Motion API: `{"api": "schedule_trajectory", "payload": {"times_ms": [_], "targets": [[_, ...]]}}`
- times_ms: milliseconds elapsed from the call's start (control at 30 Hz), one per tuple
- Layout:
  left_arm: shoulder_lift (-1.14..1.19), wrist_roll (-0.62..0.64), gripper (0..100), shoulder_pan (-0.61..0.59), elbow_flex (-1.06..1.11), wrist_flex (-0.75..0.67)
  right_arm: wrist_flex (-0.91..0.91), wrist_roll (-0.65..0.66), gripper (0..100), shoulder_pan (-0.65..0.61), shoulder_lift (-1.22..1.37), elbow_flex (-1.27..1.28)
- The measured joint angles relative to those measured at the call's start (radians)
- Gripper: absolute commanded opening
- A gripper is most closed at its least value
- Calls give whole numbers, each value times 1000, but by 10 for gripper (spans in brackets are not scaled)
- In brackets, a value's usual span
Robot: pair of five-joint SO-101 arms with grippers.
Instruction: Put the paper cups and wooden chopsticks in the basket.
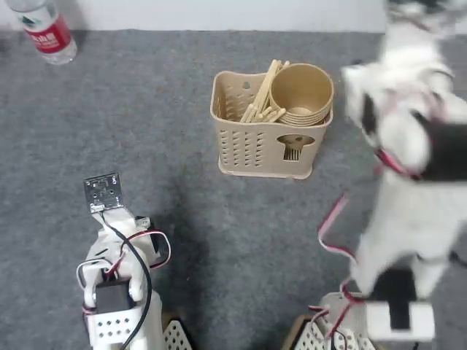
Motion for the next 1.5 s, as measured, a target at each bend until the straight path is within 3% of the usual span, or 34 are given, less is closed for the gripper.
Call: {"api": "schedule_trajectory", "payload": {"times_ms": [167,367,533,633,867,1033,1233,1500], "targets": [[0,0,13,0,0,0,0,29,7,72,-213,209],[0,0,15,0,0,0,-5,35,7,83,-328,664],[0,-3,97,18,0,-38,-158,37,7,167,-327,1042],[0,-3,100,91,0,-43,-229,37,7,207,-327,1200],[0,28,77,112,0,-28,-404,37,7,213,-327,1505],[0,239,76,84,0,-21,-543,-17,7,213,-327,1640],[0,129,13,161,0,-20,-583,-233,7,204,-327,1723],[0,170,12,106,-46,-71,-583,-265,7,68,-328,1728]]}}
